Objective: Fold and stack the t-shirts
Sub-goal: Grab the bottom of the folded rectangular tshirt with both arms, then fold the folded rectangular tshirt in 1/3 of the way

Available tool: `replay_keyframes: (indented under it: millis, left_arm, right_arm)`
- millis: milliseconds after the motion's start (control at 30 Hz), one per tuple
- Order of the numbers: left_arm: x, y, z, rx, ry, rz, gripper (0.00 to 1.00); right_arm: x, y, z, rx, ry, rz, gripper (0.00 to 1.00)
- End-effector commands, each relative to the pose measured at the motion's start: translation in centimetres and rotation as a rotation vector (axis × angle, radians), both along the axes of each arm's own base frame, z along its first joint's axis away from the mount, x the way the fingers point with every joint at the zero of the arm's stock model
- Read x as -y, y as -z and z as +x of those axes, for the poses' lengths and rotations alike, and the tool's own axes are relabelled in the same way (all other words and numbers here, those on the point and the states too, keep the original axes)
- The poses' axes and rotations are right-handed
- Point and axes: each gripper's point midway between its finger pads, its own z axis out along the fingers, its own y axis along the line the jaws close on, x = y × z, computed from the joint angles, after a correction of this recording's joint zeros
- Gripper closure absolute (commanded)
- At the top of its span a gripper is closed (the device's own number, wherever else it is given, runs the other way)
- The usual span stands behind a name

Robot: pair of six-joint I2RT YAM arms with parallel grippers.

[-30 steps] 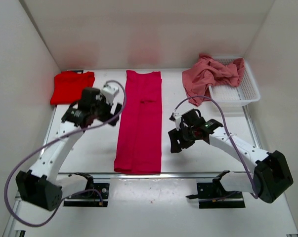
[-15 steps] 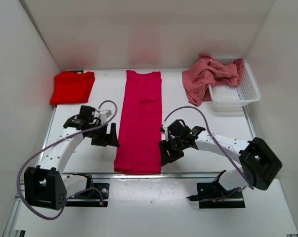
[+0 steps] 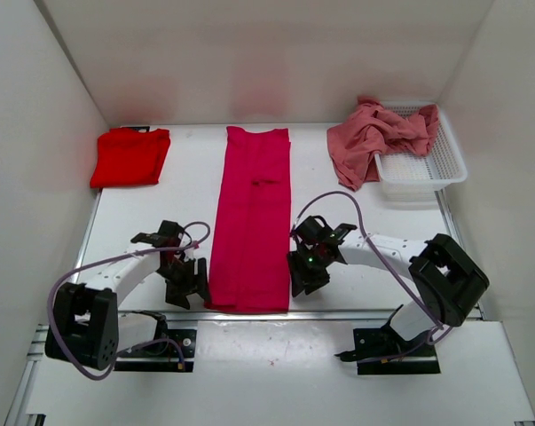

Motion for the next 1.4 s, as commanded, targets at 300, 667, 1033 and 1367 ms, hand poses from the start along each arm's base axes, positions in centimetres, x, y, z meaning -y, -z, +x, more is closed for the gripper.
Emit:
replay_keyframes:
  millis: [300,667,1033,1367]
  left_arm:
    - [1.6,-0.1,4.5,0.103,0.046,0.057,0.26]
    - [1.6,2.3,0.3,-0.021,0.077,0.066,0.38]
    - [3.4,2.2,2.5,-0.004,0.053,0.008,0.62]
    - [5.1,0.9,4.2,0.034,0.029,-0.081,0.91]
  right_arm:
    - [-2.5,-1.8,2.1,0.088,-0.019,0.008,0.52]
    - [-2.8,0.2,-0.7,-0.031,-0.041,-0.032,0.44]
    - [-4.4,0.4,-2.4,-0.071,-0.102,0.015,0.58]
    - [-5.3,0.0,-2.1,-0.071,-0.142,0.099,1.00]
